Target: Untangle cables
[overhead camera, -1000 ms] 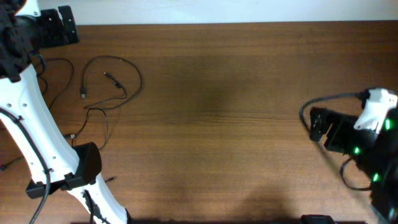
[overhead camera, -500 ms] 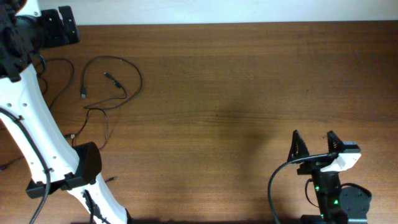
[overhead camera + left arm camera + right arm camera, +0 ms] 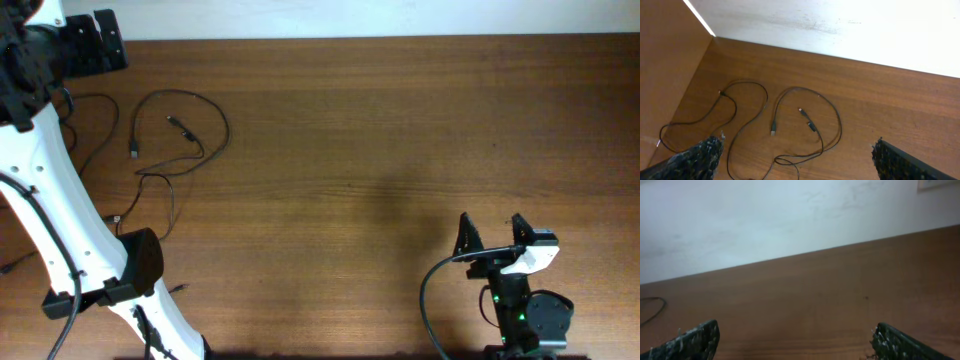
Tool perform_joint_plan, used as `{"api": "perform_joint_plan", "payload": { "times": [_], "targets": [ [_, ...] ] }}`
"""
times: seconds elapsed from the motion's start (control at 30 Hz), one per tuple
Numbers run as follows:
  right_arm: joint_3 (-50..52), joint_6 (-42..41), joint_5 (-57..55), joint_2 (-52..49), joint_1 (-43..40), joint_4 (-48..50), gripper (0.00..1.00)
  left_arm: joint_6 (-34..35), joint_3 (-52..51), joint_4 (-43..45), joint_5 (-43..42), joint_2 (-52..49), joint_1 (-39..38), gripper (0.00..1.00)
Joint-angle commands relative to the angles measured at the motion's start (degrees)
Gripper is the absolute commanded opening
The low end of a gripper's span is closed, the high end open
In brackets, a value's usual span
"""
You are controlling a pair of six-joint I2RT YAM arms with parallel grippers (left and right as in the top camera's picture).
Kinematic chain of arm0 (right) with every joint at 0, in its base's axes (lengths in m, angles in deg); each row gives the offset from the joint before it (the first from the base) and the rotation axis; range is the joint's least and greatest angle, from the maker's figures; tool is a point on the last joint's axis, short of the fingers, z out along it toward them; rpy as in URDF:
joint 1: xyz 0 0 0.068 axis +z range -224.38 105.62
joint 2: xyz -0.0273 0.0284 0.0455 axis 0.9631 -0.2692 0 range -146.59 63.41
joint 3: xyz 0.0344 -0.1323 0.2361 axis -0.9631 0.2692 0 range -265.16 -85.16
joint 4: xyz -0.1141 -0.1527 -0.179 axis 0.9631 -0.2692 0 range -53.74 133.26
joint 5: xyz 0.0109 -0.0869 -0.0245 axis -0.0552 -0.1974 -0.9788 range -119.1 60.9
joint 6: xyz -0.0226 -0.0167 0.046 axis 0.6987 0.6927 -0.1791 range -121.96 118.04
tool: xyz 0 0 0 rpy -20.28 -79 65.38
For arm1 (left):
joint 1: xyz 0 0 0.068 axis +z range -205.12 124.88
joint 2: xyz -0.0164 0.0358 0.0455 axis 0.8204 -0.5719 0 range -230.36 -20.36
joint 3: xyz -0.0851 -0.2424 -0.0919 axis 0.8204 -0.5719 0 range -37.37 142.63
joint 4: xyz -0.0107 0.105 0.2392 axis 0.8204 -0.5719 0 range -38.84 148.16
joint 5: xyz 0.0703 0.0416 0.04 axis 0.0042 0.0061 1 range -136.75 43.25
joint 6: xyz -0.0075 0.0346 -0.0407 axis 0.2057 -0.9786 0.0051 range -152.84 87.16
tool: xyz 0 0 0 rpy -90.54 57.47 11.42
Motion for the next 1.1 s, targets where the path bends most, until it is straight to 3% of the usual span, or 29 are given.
{"api": "perform_joint_plan", "payload": {
  "times": [0.0, 1.07],
  "targets": [
    [0.68, -0.35, 0.37, 0.7, 1.33, -0.44, 0.99, 0.52, 0.0, -0.02, -0.57, -0.31, 0.13, 0.99],
    [0.68, -0.35, 0.52, 0.68, 2.4, -0.28, 0.99, 0.52, 0.0, -0.02, -0.57, -0.31, 0.13, 0.99]
  ]
}}
